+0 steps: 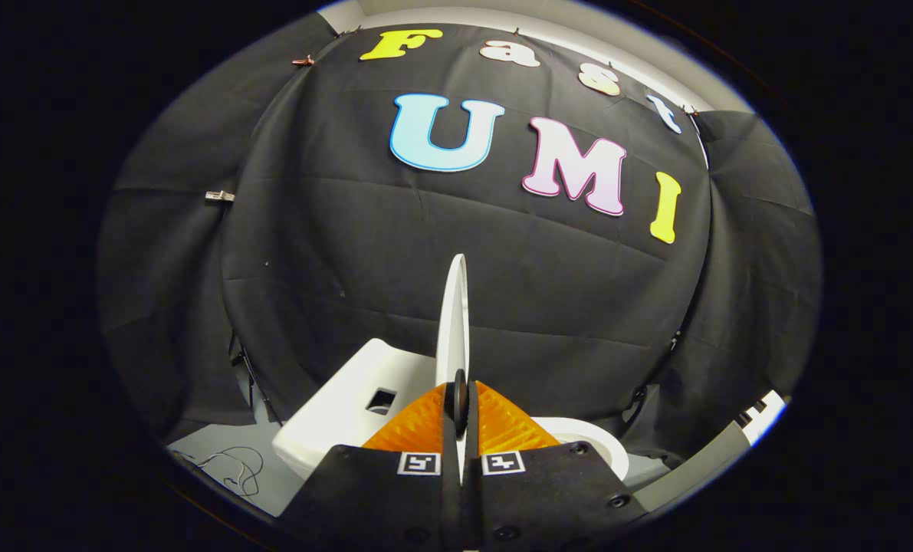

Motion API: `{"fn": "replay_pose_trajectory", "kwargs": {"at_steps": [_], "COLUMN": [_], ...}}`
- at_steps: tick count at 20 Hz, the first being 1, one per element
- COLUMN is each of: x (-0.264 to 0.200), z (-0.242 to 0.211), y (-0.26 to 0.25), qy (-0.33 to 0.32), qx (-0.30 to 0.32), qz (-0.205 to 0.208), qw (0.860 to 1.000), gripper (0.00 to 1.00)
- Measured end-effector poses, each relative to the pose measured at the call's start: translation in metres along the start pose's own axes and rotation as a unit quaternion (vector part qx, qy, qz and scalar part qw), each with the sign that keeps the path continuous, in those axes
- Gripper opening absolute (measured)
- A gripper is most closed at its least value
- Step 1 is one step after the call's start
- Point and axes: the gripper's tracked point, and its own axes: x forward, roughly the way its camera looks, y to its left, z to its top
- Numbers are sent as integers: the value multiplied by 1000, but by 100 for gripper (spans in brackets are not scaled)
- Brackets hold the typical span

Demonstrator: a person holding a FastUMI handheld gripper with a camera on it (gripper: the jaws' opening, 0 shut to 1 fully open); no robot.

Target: Open the toilet lid.

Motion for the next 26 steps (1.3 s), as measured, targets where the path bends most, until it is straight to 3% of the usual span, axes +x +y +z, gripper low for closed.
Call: {"fn": "replay_pose_trajectory", "kwargs": {"at_steps": [7, 12, 14, 16, 26], "x": [2, 4, 5, 4, -13], "z": [2, -14, -19, -24, -10], "y": [14, 29, 44, 37, 28], "qy": [-8, 32, 44, 48, 24], "qx": [4, 23, 39, 31, 17], "qz": [22, 70, 104, 96, 115], "qw": [1000, 997, 993, 994, 993], "gripper": [6, 30, 64, 99, 99]}}
